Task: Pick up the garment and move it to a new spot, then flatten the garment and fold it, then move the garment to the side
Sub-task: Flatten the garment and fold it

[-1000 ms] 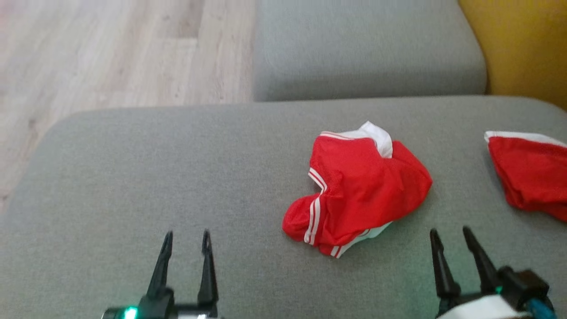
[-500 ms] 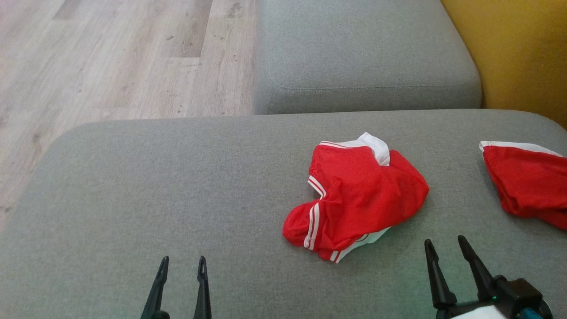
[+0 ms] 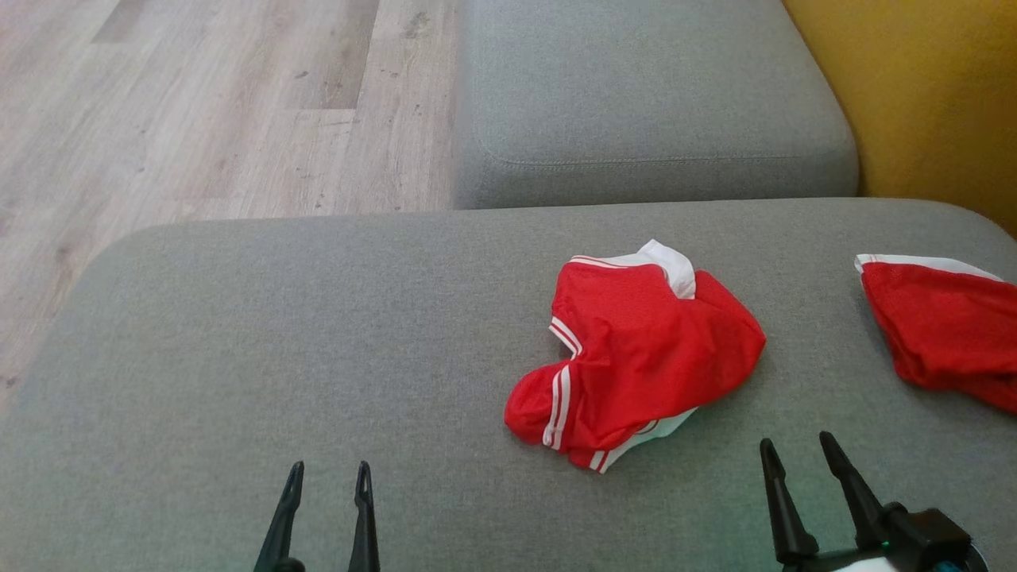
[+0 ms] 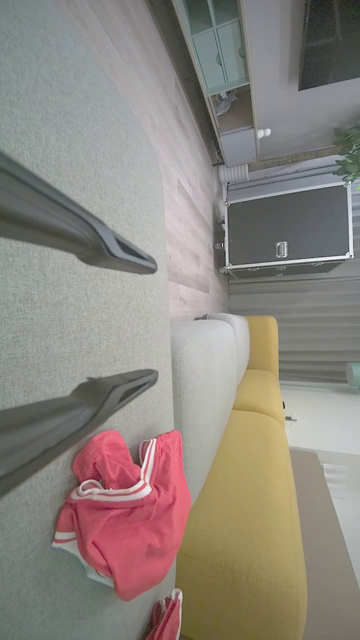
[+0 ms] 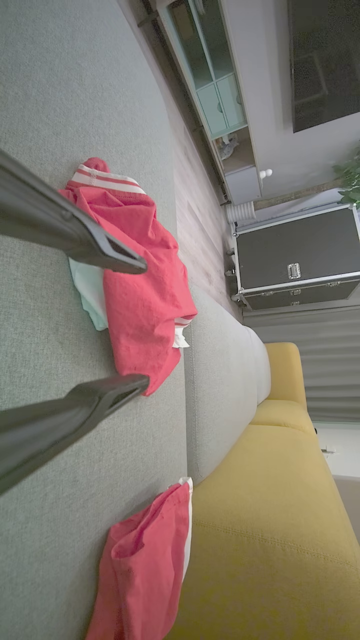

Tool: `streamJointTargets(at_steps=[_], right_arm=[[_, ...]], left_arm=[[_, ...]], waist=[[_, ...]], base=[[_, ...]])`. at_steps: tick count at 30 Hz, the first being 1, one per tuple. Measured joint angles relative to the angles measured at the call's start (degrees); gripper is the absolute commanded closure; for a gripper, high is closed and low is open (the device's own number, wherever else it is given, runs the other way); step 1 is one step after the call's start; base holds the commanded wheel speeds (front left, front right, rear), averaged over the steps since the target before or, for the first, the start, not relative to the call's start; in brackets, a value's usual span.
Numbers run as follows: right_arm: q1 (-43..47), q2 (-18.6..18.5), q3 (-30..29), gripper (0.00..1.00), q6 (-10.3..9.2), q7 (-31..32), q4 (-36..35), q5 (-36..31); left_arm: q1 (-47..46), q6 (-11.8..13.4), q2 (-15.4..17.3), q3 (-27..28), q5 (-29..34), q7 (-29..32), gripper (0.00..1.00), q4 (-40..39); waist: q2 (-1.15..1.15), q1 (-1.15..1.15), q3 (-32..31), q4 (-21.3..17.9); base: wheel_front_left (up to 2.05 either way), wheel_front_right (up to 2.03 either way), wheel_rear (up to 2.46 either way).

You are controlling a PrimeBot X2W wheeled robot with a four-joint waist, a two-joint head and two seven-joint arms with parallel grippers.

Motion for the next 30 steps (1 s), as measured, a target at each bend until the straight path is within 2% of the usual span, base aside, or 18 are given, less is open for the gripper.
streamJointTargets(at_steps=[12,16,22,28,30], right_arm=[[0.0,0.0,0.6,0.00,0.00,0.0,-0.1,0.0],[-0.1,-0.1,1.2,0.00,0.00,0.0,-0.5,0.0],[-0.4,-0.7,1.9,0.00,0.00,0.0,-1.0,0.1],[-2.2,-1.6,3.0,0.00,0.00,0.0,-1.3,0.1],[-2.9,-2.1,3.4,0.00,0.00,0.0,-1.4,0.1]], left_arm=[[0.0,-0.4,-0.2,-0.1,0.0,0.0,0.00,0.0],[-0.1,-1.5,-0.3,-0.9,0.3,0.0,0.00,0.6],[-2.7,-4.3,-0.3,-5.0,1.9,0.0,0.00,4.6],[-10.3,-5.7,-0.4,-11.4,-2.6,0.0,0.00,11.4],[-12.8,-6.9,-0.4,-14.3,-4.6,0.0,0.00,14.9]], waist=[[0.00,0.00,0.6,-0.4],[0.00,0.00,1.3,-0.7],[0.00,0.00,3.3,-1.6],[0.00,0.01,5.8,-3.4],[0.00,0.01,6.6,-4.3]], base=[[0.00,0.00,0.00],[0.00,0.00,0.00],[0.00,0.00,0.00],[0.00,0.00,0.00],[0.00,0.00,0.00]])
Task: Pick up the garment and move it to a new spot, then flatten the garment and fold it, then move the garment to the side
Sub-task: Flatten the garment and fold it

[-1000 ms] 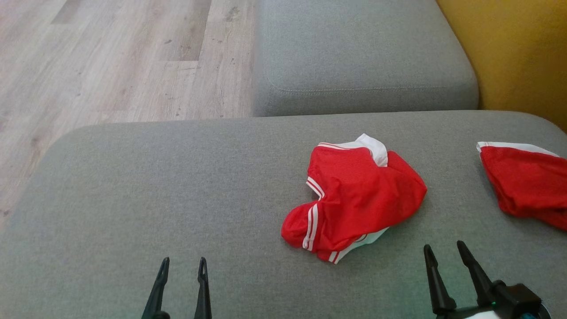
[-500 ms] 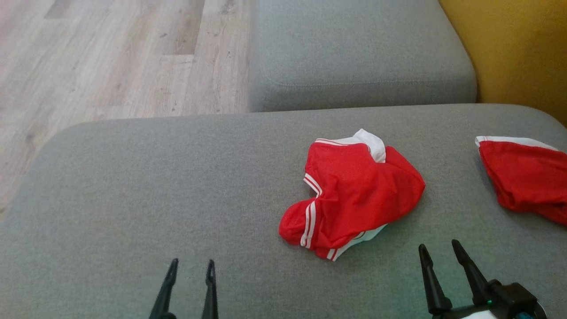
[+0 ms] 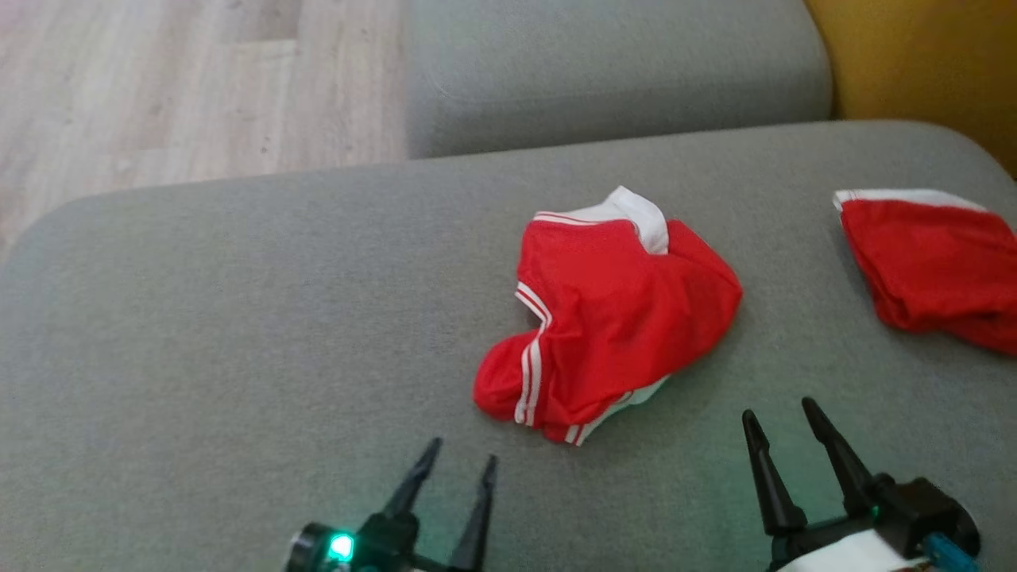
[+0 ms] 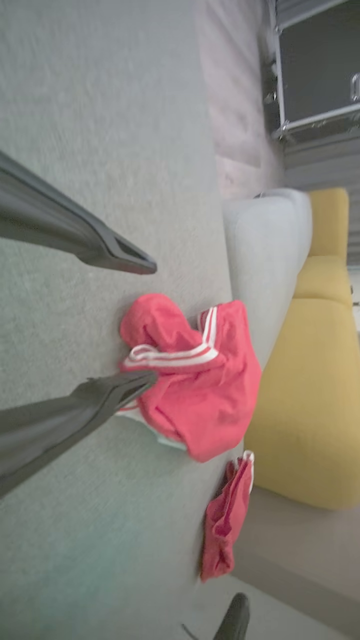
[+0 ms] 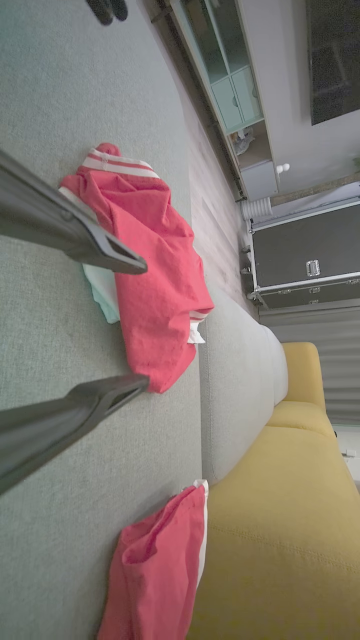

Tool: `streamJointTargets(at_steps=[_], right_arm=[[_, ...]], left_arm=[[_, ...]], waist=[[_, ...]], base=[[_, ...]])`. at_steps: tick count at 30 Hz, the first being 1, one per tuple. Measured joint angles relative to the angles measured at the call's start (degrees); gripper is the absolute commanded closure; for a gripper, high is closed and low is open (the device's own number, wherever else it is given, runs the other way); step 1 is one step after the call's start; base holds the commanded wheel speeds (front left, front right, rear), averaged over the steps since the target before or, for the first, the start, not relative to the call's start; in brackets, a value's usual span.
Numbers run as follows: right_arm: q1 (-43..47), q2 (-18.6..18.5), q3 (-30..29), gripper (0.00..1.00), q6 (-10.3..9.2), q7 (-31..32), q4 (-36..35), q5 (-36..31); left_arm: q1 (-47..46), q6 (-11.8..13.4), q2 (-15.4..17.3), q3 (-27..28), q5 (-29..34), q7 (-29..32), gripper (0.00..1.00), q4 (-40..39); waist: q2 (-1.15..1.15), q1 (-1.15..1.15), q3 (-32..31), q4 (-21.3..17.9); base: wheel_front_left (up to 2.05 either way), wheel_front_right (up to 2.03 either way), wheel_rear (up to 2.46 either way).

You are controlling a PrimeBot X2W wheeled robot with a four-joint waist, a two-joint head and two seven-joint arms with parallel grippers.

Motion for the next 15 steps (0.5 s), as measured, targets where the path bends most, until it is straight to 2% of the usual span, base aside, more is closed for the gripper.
streamJointTargets(at_steps=[3,7,15], right_arm=[[-0.8,-0.8,0.5,0.00,0.00,0.0,-0.2,0.1],[-2.8,-1.5,1.5,0.00,0.00,0.0,-0.7,0.3],[-6.1,-2.4,1.9,0.00,0.00,0.0,-1.1,1.0]], left_arm=[[-3.6,-1.1,-0.1,-4.4,-2.7,0.0,0.00,5.2],[-9.9,-1.1,-0.2,-8.5,-5.9,0.0,0.00,11.2],[-18.1,1.0,-0.4,-11.5,-12.5,0.0,0.00,19.1]], waist=[[0.00,0.00,1.4,-1.5],[0.00,0.00,4.1,-3.4],[0.00,0.01,8.1,-7.4]], base=[[0.00,0.00,0.00],[0.00,0.00,0.00],[0.00,0.00,0.00]])
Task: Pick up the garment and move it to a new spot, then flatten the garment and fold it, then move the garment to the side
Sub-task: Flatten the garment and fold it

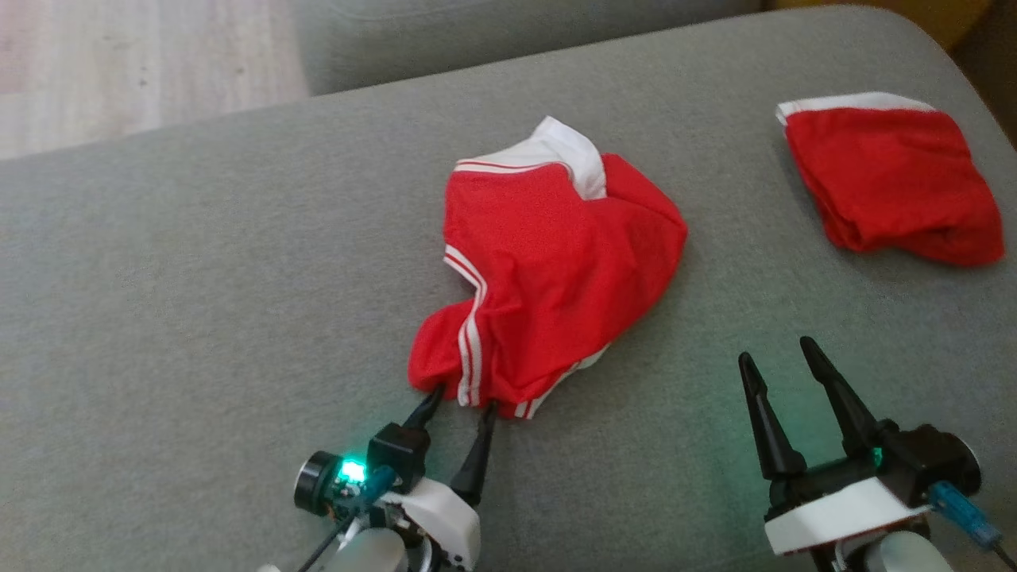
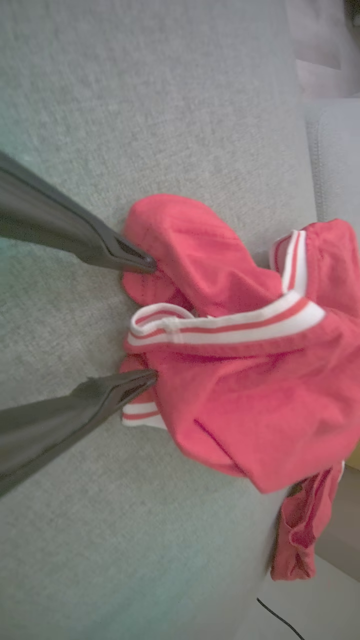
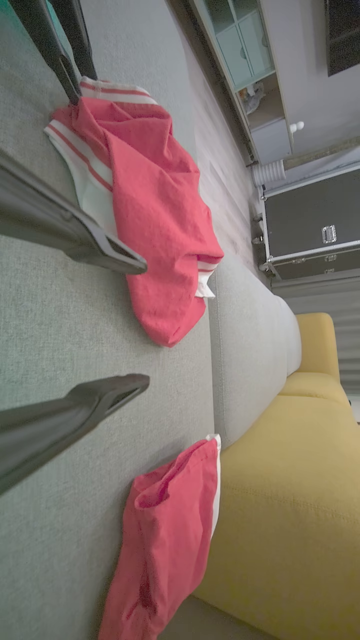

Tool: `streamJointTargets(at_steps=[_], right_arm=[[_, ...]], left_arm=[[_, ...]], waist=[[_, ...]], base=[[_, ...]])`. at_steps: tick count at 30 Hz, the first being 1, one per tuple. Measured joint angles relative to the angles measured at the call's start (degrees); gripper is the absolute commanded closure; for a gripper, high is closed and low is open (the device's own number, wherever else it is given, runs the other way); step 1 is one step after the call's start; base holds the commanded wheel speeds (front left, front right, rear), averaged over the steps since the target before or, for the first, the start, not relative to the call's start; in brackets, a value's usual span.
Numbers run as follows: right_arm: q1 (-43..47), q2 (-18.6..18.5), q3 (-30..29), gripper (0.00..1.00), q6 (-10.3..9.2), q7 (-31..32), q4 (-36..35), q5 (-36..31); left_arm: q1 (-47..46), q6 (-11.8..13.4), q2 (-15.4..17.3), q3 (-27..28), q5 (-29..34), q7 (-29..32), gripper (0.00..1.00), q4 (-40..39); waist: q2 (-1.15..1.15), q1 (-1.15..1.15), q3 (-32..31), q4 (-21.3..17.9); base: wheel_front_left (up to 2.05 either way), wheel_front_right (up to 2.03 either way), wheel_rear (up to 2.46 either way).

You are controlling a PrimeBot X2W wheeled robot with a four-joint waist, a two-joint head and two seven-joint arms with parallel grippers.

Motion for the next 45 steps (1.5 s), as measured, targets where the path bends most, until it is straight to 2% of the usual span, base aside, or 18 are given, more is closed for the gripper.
streamJointTargets(at_steps=[5,7,11,16,19,26,30,34,37,39,45], right_arm=[[-0.8,0.0,0.0,0.00,0.00,0.0,0.0,0.0],[-0.8,0.0,-0.1,0.00,0.00,0.0,0.0,0.0],[-0.8,0.0,-0.2,0.00,0.00,0.0,0.0,0.0],[-0.7,0.4,0.1,0.00,0.00,0.0,0.5,0.0],[-0.7,0.9,0.8,0.00,0.00,0.0,0.8,0.0],[-0.1,1.8,2.2,0.00,0.00,0.0,1.6,0.0],[1.1,1.8,2.4,0.00,0.00,0.0,1.9,0.0],[2.1,1.9,2.0,0.00,0.00,0.0,1.9,0.0],[2.1,1.9,1.5,0.00,0.00,0.0,1.6,0.0],[2.1,2.1,1.5,0.00,0.00,0.0,1.5,-0.1],[2.2,2.3,0.6,0.00,0.00,0.0,0.9,-0.1]], left_arm=[[-2.2,1.0,-0.1,-1.1,-2.4,-0.2,0.02,3.4],[-3.1,1.2,-0.1,-1.4,-2.7,-0.3,1.00,3.4],[-3.5,0.8,-0.1,-1.6,-2.3,-0.2,1.00,1.9],[-3.7,-3.7,-0.1,-4.0,-2.0,-0.2,1.00,-4.7],[-7.3,-5.5,-0.1,-5.8,-2.3,-0.2,1.00,-7.7],[-32.0,-8.2,-0.3,-6.3,-3.7,2.7,1.00,-9.6],[-46.3,-8.7,-1.3,-2.1,-3.9,1.9,1.00,-6.8],[-53.9,-9.2,-1.3,1.6,-5.0,1.1,1.00,-2.6],[-52.1,-9.2,-1.1,2.6,-7.6,1.0,1.00,0.3],[-47.4,-9.2,-0.8,2.8,-9.6,1.3,1.00,2.5],[-23.4,-9.6,1.2,3.6,-17.7,3.3,1.00,8.9]], waist=[[0.00,-0.01,1.8,-2.3],[0.00,-0.01,2.3,-2.9],[0.00,-0.01,2.0,-3.4],[0.00,-0.02,-0.4,-4.3],[0.00,-0.03,-1.8,-5.3],[0.00,-0.02,-4.9,-8.4],[0.00,-0.03,-6.4,-9.4],[0.00,-0.03,-7.1,-9.0],[0.00,-0.03,-7.3,-7.6],[0.00,-0.02,-7.2,-6.4],[0.00,-0.02,-6.1,-2.8]], base=[[0.00,0.00,0.00],[0.00,0.00,0.00],[0.00,0.00,0.00],[0.00,0.00,0.00],[0.00,0.00,0.00],[0.00,0.00,0.00],[0.00,0.00,0.00],[0.00,0.00,0.00],[0.00,0.00,0.00],[0.00,0.00,0.00],[0.00,0.00,0.00]])
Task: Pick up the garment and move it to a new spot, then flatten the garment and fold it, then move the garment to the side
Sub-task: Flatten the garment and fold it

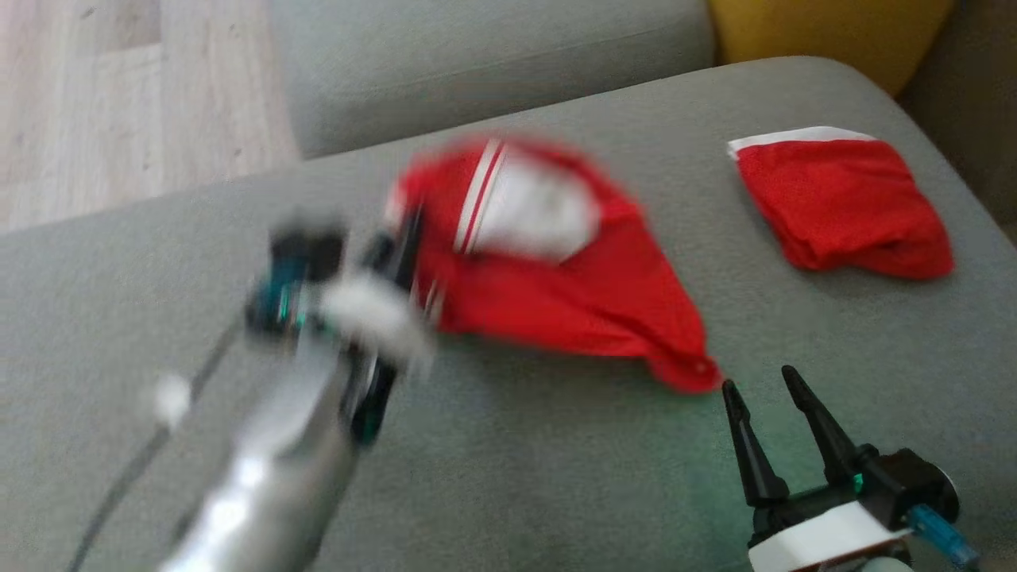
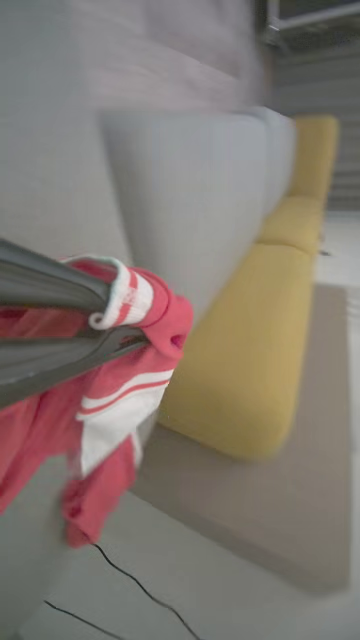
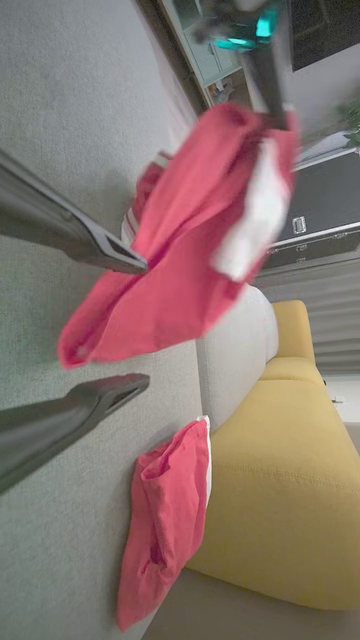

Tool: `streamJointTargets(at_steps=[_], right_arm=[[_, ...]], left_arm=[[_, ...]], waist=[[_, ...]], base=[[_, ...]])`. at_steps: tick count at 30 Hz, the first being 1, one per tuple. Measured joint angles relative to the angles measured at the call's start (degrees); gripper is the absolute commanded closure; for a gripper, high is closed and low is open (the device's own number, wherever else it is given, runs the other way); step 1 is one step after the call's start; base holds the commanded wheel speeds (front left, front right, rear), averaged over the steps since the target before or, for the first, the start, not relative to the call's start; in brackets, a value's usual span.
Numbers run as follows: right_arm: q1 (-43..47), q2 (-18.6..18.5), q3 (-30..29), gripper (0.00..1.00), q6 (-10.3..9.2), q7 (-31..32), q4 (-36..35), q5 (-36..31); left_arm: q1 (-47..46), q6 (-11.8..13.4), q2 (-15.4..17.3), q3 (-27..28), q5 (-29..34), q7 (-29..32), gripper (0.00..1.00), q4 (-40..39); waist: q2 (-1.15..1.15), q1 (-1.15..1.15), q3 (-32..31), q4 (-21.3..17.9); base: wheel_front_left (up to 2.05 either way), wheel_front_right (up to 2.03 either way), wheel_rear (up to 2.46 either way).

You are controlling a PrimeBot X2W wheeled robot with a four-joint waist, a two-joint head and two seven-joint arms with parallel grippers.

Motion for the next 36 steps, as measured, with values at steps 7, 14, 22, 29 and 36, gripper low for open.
streamJointTargets(at_steps=[7,14,22,29,36], right_arm=[[-0.1,-0.1,-0.6,0.00,0.00,0.0,-0.1,-0.3],[-0.1,-0.2,-0.7,0.00,0.00,0.0,0.0,-0.3],[-0.1,-0.2,-0.5,0.00,0.00,0.0,0.1,-0.3],[-1.0,-0.3,0.6,0.00,0.00,0.0,0.3,-0.3],[-1.5,-0.6,0.2,0.00,0.00,0.0,0.3,-0.3]], left_arm=[[16.1,1.7,2.1,3.4,-4.5,-2.1,1.00,1.1],[21.4,8.7,3.6,4.0,1.4,-2.9,0.00,-6.8],[26.5,16.4,5.6,-0.1,18.9,-3.3,0.00,-24.0],[27.7,15.4,1.9,1.0,11.9,2.9,0.00,-19.7],[28.3,11.6,-0.2,5.6,2.4,1.9,0.00,-15.7]], waist=[[0.00,0.00,2.1,2.9],[0.00,0.00,2.8,4.6],[0.00,0.00,3.8,5.4],[0.00,0.00,4.9,4.1],[0.00,0.00,6.0,2.8]], base=[[0.00,0.00,0.00],[0.00,0.00,0.00],[0.00,0.00,0.00],[0.00,0.00,0.00],[0.00,0.00,0.00]])
